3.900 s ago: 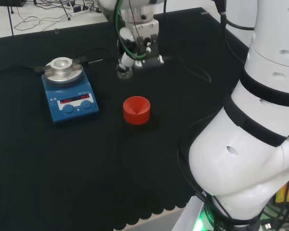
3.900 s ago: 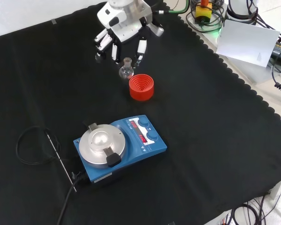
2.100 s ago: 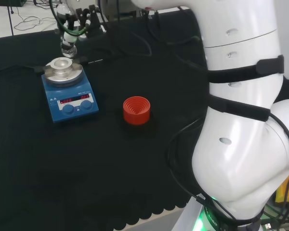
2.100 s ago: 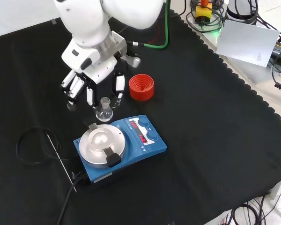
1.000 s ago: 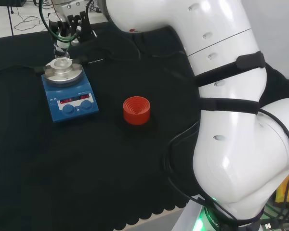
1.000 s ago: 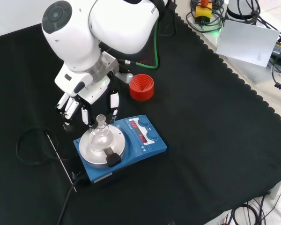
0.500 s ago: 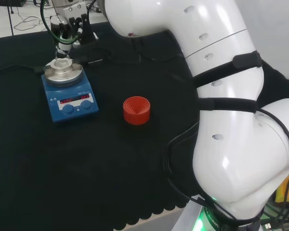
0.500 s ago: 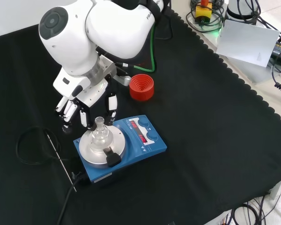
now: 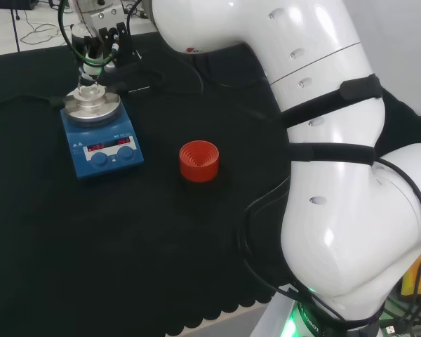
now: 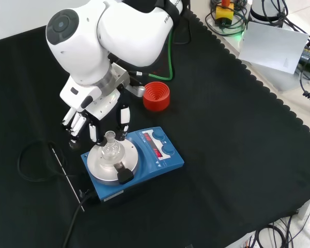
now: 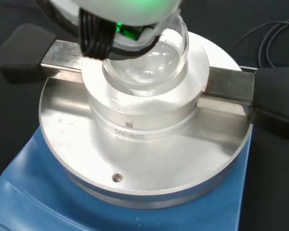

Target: Place the round-bottom flask on the heater.

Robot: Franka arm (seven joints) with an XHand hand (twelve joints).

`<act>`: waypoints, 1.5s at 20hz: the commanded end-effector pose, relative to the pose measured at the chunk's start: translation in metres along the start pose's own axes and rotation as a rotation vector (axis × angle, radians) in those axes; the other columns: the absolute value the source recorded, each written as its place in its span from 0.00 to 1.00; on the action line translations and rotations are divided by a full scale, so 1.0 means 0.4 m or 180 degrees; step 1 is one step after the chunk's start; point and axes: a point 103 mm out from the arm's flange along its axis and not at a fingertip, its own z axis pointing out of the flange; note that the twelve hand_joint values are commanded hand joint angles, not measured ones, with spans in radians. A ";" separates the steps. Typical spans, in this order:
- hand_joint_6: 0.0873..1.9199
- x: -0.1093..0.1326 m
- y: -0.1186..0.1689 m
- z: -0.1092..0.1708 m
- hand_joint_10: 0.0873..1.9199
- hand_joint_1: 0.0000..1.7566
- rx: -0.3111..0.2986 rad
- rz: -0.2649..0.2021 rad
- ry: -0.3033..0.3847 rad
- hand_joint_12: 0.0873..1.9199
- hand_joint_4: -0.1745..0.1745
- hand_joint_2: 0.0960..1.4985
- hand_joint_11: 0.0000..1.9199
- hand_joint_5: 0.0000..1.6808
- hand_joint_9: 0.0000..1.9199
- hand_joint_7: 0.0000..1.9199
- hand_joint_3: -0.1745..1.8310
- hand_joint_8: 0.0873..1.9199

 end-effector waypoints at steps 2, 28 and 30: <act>0.41 0.018 0.007 0.006 0.31 0.63 0.0031 -0.0013 -0.0054 0.71 1.00 0.42 0.12 0.71 0.27 0.16 0.43 0.33; 0.19 0.007 -0.058 -0.006 0.35 0.51 -0.0074 -0.0015 0.0026 0.73 0.40 0.36 0.05 0.18 0.19 0.05 0.38 0.34; 0.18 -0.002 -0.082 -0.019 0.35 0.51 -0.0104 0.0025 0.0042 0.73 0.40 0.36 0.05 0.18 0.19 0.05 0.38 0.34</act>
